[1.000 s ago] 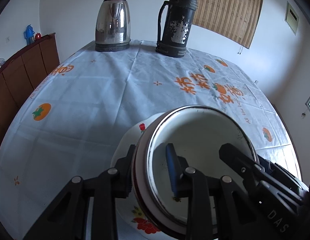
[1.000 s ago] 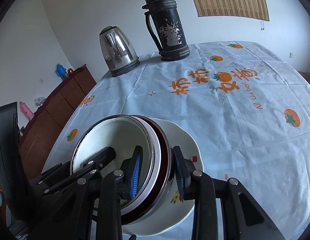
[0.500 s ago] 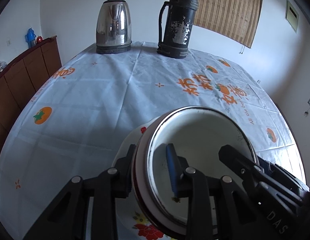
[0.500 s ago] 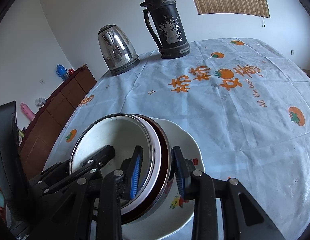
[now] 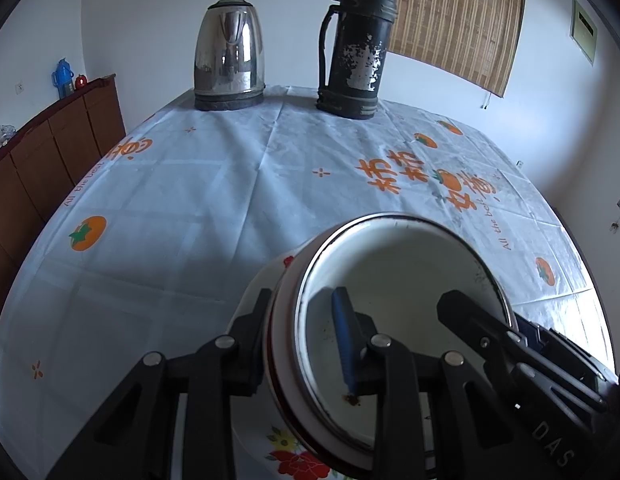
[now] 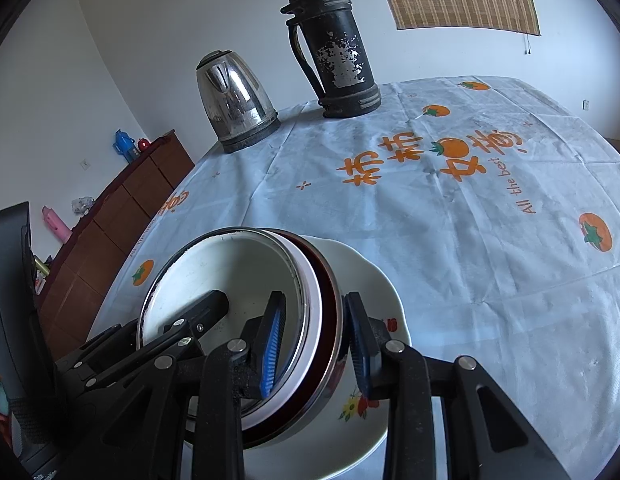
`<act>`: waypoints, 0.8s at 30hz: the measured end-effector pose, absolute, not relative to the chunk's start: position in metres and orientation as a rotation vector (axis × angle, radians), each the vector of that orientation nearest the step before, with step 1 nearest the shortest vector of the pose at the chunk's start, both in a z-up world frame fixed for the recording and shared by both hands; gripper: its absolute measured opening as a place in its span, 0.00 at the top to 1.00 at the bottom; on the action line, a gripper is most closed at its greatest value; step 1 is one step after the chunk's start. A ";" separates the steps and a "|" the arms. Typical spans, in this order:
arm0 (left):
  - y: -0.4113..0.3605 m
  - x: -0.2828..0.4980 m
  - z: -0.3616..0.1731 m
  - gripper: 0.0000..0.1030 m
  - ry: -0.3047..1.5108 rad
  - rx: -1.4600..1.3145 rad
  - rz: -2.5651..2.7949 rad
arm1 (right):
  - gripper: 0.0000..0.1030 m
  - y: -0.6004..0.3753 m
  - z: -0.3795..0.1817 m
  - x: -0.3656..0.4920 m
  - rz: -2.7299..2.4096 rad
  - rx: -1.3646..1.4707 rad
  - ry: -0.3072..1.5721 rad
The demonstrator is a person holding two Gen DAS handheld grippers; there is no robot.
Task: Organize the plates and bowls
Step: 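Lower the nested bowls onto the red-flower plates with both grippers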
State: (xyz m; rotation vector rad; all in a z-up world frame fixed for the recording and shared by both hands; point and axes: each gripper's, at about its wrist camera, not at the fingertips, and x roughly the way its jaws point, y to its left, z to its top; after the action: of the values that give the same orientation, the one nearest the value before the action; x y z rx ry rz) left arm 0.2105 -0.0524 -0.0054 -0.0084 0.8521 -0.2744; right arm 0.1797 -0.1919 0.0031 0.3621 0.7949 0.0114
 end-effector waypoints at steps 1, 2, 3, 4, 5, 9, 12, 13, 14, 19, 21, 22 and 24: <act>-0.052 0.210 -0.005 0.73 0.852 -0.010 -0.274 | 0.68 -0.192 0.003 0.180 0.012 0.362 0.796; -0.052 0.211 -0.005 0.73 0.851 -0.011 -0.275 | 0.68 -0.192 0.003 0.179 0.012 0.361 0.796; -0.052 0.211 -0.005 0.73 0.850 -0.011 -0.275 | 0.68 -0.191 0.003 0.180 0.011 0.360 0.796; -0.052 0.211 -0.005 0.73 0.850 -0.011 -0.275 | 0.68 -0.192 0.003 0.179 0.012 0.361 0.795; -0.052 0.211 -0.005 0.73 0.850 -0.011 -0.275 | 0.68 -0.192 0.003 0.180 0.011 0.361 0.795; -0.052 0.211 -0.005 0.73 0.851 -0.011 -0.274 | 0.68 -0.192 0.003 0.180 0.013 0.360 0.795; -0.052 0.211 -0.005 0.73 0.850 -0.010 -0.274 | 0.68 -0.192 0.003 0.180 0.014 0.361 0.793; -0.052 0.210 -0.005 0.73 0.851 -0.010 -0.275 | 0.68 -0.192 0.003 0.179 0.014 0.361 0.794; -0.051 0.211 -0.005 0.73 0.851 -0.011 -0.275 | 0.68 -0.192 0.003 0.179 0.012 0.361 0.794; -0.050 0.211 -0.004 0.73 0.853 -0.037 -0.283 | 0.68 -0.190 0.004 0.178 0.017 0.362 0.787; -0.049 0.211 -0.002 0.72 0.846 -0.042 -0.288 | 0.68 -0.189 0.006 0.179 0.021 0.359 0.779; -0.048 0.211 0.000 0.72 0.842 -0.043 -0.289 | 0.68 -0.189 0.008 0.179 0.025 0.362 0.775; -0.048 0.209 0.002 0.72 0.834 -0.048 -0.290 | 0.68 -0.188 0.010 0.179 0.031 0.367 0.772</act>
State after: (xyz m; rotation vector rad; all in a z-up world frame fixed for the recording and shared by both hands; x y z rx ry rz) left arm 0.2089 -0.0479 0.0025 -0.0480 0.8342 -0.2900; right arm 0.1787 -0.1884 0.0105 0.3668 0.7716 0.0311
